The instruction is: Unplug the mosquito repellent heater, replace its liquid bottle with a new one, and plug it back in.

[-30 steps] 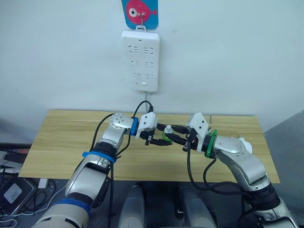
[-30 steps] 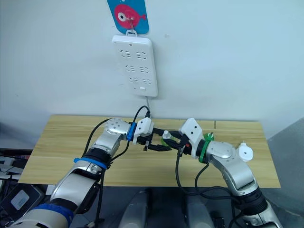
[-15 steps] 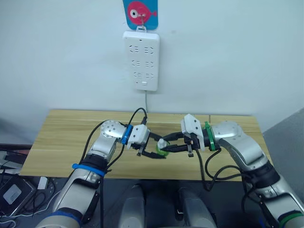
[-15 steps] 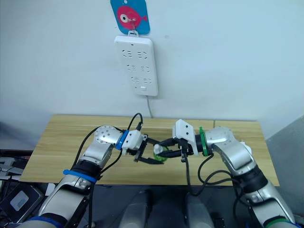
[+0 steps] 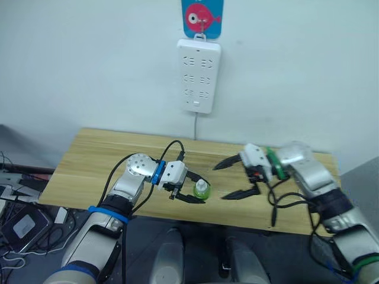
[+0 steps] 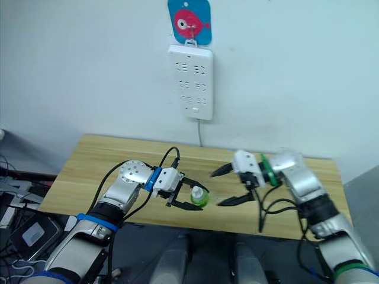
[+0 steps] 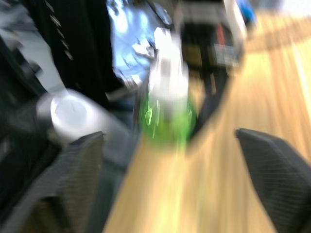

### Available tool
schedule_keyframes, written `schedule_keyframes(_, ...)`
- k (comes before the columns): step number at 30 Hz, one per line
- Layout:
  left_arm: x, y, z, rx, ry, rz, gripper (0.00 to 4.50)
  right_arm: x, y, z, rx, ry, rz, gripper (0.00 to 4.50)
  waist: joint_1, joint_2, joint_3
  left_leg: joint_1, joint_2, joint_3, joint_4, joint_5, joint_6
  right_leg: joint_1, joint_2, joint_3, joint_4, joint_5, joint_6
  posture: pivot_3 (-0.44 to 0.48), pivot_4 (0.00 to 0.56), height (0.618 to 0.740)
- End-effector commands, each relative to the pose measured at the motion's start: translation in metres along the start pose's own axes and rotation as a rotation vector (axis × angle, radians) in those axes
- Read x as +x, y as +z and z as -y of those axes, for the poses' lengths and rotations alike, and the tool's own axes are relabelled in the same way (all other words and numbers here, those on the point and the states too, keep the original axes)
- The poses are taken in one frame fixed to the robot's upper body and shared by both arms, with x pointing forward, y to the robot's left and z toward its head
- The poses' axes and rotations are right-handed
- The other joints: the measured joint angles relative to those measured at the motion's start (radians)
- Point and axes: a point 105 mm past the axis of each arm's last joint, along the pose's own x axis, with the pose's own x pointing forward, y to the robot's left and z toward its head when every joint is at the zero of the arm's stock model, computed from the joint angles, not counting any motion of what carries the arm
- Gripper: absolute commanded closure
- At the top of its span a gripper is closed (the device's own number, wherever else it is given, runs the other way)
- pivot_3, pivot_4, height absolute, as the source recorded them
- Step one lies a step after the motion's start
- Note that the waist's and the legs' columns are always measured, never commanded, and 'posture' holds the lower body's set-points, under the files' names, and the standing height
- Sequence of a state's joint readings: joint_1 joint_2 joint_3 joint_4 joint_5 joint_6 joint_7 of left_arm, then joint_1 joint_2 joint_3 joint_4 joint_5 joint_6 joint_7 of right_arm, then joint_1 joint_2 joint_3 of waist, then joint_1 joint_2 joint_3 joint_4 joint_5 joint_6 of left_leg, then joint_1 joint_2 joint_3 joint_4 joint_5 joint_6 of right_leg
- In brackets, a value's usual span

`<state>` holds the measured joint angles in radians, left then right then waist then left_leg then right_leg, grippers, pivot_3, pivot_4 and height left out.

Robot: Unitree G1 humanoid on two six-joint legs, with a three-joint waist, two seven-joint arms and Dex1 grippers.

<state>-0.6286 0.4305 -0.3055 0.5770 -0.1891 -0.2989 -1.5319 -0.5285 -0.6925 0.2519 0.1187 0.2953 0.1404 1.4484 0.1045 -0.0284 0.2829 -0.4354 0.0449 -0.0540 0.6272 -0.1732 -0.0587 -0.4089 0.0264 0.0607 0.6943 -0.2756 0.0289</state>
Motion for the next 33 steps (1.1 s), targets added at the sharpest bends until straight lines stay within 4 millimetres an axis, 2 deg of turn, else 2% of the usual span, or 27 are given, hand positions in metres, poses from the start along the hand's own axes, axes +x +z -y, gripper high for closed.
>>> schedule_keyframes(1,0.001,0.01,-0.02,0.041,0.071,0.017,2.26,-0.004,0.019,-0.005,0.021,-0.122,0.079,0.05,-0.001,0.0,0.0,0.0,0.0,0.0,0.0,0.0,0.0,0.0,0.0,0.001,0.0,0.0,0.0,0.224,0.234,0.74)
schedule_keyframes(4,0.0,0.011,-0.032,0.034,0.132,0.025,2.26,0.007,0.032,-0.005,0.073,-0.278,0.164,0.05,-0.018,0.0,0.0,0.0,0.001,0.0,-0.001,0.0,0.0,-0.001,0.002,0.001,0.002,0.0,0.0,0.21,0.233,0.74)
schedule_keyframes(5,-0.001,0.011,-0.035,0.035,0.155,0.024,2.26,0.011,0.036,-0.004,0.093,-0.336,0.196,0.2,-0.025,0.0,0.0,0.0,0.002,-0.001,0.0,0.0,0.0,-0.001,0.002,0.001,0.002,0.0,0.0,0.21,0.231,0.74)
schedule_keyframes(7,0.0,0.012,-0.042,0.038,0.191,0.028,2.26,0.023,0.043,-0.009,0.119,-0.394,0.234,0.62,-0.033,0.0,0.0,0.001,0.002,-0.001,-0.001,0.0,0.0,-0.001,0.002,0.001,0.003,0.0,0.0,0.201,0.228,0.74)
schedule_keyframes(11,0.003,0.013,-0.044,0.038,0.187,0.036,2.26,0.037,0.047,-0.009,0.142,-0.487,0.249,2.09,-0.042,0.0,0.0,0.0,0.001,0.0,0.0,0.0,0.0,-0.001,0.002,0.002,0.002,0.0,0.0,0.185,0.23,0.74)
schedule_keyframes(19,0.007,0.016,-0.044,0.045,0.166,0.045,2.26,0.046,0.052,0.003,0.167,-0.591,0.271,2.09,-0.05,0.0,0.0,0.0,0.001,0.001,0.0,0.0,0.0,-0.001,0.002,0.002,0.002,0.0,0.0,0.171,0.224,0.74)
schedule_keyframes(33,0.012,0.018,-0.041,0.041,0.153,0.068,2.26,0.058,0.043,0.002,0.221,-0.559,0.261,2.09,-0.055,0.0,0.0,0.0,0.001,0.001,0.0,0.0,0.0,-0.001,0.002,0.002,0.001,0.0,0.0,0.177,0.218,0.74)
